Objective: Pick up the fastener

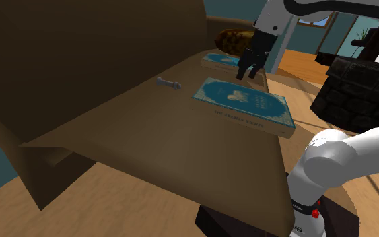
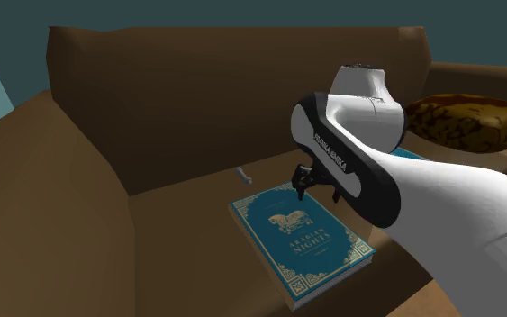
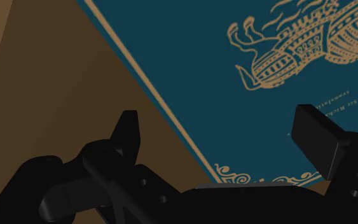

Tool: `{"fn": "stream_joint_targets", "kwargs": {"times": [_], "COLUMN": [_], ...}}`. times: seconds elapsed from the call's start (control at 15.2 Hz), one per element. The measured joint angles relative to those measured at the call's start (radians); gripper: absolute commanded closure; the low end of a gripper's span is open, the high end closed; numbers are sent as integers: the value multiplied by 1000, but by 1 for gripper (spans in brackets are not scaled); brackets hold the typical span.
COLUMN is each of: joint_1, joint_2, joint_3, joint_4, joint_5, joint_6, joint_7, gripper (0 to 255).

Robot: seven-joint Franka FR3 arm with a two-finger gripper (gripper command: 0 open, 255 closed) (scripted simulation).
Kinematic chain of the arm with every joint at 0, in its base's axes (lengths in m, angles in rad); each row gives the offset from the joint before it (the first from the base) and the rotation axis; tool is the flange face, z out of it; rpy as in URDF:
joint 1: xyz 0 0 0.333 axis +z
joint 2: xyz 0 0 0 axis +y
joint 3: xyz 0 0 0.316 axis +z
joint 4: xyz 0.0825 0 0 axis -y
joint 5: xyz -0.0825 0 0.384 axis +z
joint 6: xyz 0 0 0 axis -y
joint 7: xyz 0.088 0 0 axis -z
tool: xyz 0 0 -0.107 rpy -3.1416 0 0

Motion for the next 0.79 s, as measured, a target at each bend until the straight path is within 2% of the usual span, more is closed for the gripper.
{"fn": "stream_joint_targets", "kwargs": {"times": [0.13, 0.79], "joint_1": [5, 89], "joint_2": [12, 384], "joint_3": [3, 75], "joint_4": [6, 288], "joint_5": [1, 9], "joint_6": [5, 46], "joint_7": [-4, -69], "gripper": [0, 0]}}
